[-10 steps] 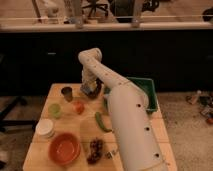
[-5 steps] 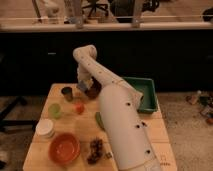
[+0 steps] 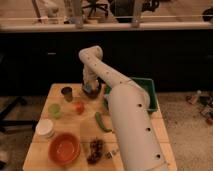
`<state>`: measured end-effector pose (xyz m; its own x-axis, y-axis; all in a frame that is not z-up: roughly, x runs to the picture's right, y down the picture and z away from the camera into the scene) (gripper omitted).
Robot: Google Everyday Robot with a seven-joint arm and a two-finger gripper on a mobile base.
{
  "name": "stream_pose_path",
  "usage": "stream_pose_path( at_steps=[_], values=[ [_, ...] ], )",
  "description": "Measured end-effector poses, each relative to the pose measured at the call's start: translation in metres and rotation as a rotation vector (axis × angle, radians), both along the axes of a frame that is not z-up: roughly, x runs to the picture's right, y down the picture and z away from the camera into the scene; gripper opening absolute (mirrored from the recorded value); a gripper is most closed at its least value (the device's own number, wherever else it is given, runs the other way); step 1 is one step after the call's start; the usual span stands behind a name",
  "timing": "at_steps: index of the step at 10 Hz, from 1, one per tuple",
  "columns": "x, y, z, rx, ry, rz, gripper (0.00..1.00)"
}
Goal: Wipe purple bowl with sponge
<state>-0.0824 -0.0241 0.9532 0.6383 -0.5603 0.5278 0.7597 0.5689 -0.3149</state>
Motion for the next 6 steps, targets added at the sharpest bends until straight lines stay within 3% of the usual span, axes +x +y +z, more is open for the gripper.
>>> stream_pose_path(
  at_steps=[4, 6],
  values=[
    [0.000, -0.005, 0.005, -0.008, 0.008, 0.001, 0.00],
    [-0.019, -0.005, 0.012, -0.015, -0.014, -0.019, 0.00]
  ],
)
